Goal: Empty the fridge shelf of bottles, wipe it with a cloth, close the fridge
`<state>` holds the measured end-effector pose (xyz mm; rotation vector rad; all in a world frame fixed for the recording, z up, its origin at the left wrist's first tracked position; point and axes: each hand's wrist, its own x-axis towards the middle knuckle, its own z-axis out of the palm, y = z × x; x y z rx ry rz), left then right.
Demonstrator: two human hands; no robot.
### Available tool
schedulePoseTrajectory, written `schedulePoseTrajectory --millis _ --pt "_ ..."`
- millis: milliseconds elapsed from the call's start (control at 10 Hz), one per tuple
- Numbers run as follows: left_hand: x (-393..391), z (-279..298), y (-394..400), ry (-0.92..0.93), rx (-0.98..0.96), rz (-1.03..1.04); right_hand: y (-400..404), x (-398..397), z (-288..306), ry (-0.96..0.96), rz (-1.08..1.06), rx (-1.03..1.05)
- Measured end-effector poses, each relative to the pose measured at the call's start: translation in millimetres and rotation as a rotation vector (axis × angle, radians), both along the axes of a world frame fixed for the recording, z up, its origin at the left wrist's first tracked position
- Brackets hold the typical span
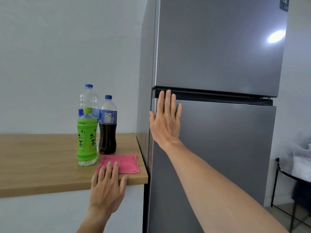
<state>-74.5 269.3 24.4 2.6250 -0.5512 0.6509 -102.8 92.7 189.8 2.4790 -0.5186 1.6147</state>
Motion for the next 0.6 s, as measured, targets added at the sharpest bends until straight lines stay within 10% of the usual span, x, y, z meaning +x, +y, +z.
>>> schedulePoseTrajectory --millis 600 --pt "2.1 -6.8 -4.4 -0.038 -0.057 0.007 -14.7 -10.4 -17.7 0.068 0.094 -0.043"
